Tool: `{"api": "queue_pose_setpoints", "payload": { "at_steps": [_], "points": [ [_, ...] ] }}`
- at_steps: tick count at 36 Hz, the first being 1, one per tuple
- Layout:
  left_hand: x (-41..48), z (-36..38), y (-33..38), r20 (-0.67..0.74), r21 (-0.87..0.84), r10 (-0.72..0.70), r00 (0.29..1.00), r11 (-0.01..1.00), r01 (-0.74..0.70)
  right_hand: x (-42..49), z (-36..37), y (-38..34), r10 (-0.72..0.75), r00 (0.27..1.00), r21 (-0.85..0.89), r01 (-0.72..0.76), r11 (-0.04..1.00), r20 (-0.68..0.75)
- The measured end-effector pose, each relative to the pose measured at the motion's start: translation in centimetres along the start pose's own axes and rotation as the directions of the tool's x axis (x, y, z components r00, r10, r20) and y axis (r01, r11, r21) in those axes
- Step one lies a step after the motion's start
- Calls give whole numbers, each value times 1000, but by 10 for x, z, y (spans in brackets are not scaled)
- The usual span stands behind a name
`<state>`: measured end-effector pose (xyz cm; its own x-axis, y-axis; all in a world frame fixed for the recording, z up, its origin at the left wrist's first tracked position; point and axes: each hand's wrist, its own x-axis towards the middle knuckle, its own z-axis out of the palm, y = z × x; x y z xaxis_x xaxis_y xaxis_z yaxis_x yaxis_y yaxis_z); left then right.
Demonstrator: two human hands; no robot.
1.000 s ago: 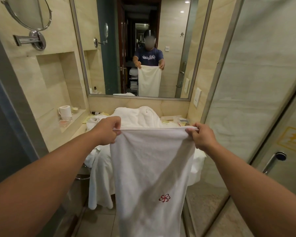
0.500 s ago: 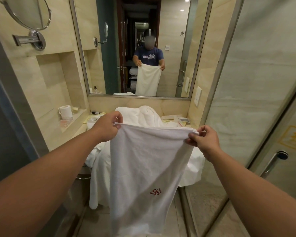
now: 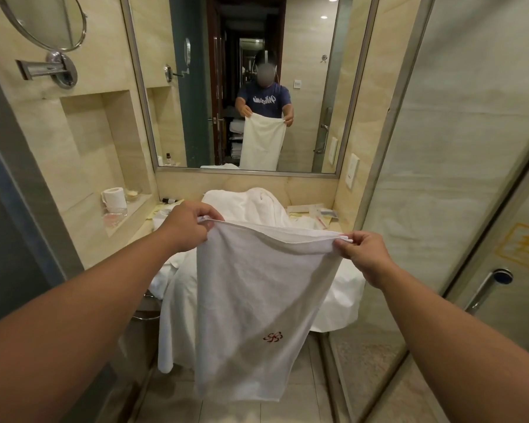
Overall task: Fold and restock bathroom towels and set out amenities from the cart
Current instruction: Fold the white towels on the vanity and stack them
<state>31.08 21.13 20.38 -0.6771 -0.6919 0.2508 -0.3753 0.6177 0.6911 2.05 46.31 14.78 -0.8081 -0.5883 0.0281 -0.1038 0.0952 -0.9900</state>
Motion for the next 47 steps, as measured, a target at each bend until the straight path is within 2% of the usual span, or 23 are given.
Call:
{"api": "queue_pose_setpoints", "payload": {
  "at_steps": [3, 9, 17, 22, 27, 29, 34, 38, 42, 47],
  "points": [
    [0, -4, 0, 42, 130, 16, 999, 991, -21, -1, -2, 1, -6, 1000, -55, 6, 998, -11],
    [0, -11, -1, 74, 255, 12, 997, 967, -31, 1, 2, -6, -23, 999, 53, 25, 998, -43],
    [-6, -10, -5, -8, 262, 33, 999, 964, -30, 5, 2, -27, -219, 976, -246, 215, 945, 13],
    [-3, -7, -2, -27, 257, -5, 1000, 966, 12, -3, 4, -28, -403, 914, -471, 375, 799, 45],
    [3, -10, -5, -40, 266, -74, 996, 960, 82, -15, 8, -32, -572, 780, -652, 575, 495, 254],
    [4, -10, -6, -41, 273, -86, 995, 957, 94, -16, 9, -34, -553, 770, -665, 598, 448, 319],
    [5, -10, -8, -57, 279, -77, 995, 956, 90, -9, 8, -33, -403, 850, -674, 518, 527, 338],
    [5, -10, -10, -42, 307, -62, 997, 949, 72, -6, 4, -31, -279, 890, -725, 456, 516, 361],
    [5, -13, -15, 8, 391, -41, 999, 920, 34, -9, 3, -33, -203, 892, -754, 450, 479, 404],
    [6, -19, -21, 119, 581, -27, 993, 812, -48, -11, 6, -40, -142, 860, -758, 500, 419, 489]
  ]
}}
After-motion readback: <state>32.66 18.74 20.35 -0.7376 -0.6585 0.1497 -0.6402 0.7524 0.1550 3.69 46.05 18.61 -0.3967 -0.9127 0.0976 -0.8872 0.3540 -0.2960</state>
